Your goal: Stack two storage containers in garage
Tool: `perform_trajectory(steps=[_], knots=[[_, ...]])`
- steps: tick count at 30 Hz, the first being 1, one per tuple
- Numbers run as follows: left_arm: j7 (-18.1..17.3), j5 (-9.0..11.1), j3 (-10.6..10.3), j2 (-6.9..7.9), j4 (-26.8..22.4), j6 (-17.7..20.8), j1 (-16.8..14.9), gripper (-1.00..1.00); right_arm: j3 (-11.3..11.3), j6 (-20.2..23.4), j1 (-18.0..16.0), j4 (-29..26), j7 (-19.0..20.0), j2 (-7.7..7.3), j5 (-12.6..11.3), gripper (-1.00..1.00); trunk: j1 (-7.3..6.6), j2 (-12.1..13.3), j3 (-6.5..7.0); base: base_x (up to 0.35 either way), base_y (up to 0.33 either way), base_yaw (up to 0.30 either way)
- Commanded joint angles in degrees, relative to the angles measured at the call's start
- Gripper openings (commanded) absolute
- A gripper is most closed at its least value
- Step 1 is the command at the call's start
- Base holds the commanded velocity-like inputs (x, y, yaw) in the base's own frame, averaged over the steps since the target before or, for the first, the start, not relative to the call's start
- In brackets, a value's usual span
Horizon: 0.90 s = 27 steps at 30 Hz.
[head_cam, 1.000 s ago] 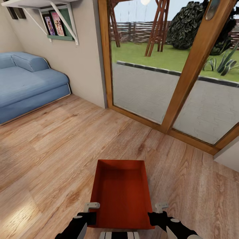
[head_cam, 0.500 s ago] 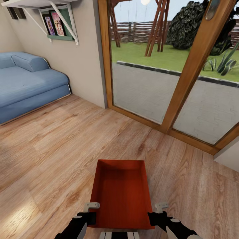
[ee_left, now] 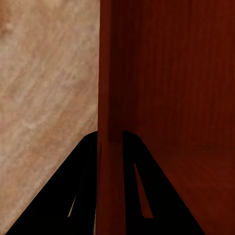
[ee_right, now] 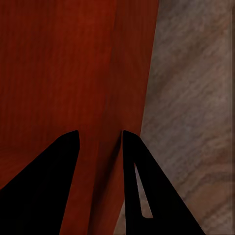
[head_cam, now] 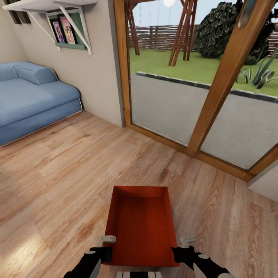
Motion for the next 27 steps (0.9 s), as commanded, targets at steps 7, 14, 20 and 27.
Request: perform_trajectory(steps=[7,14,20,27], knots=[[0.02,-0.12,0.04,0.30,-0.09,0.27,0.00,-1.00,0.19,-0.26,-0.04,0.06,2.49,-0.01,0.31,-1.00,-1.55,2.81,1.22,0.000,0.000,0.000],[0.04,-0.17,0.04,0.30,-0.08,0.27,0.00,-1.00,0.23,-0.26,-0.04,0.06,2.50,-0.02,0.31,-1.00,-3.09,5.62,2.48,0.000,0.000,0.000],[0.04,-0.17,0.04,0.30,-0.05,0.27,0.00,-1.00,0.26,-0.33,-0.04,0.06,2.48,-0.03,0.34,-1.00,-4.41,8.02,3.56,0.000,0.000,0.000],[0.04,-0.17,0.04,0.30,-0.10,0.27,0.00,-1.00,0.28,-0.35,-0.04,0.06,2.50,-0.05,0.43,-1.00,-5.94,10.83,4.81,0.000,0.000,0.000]])
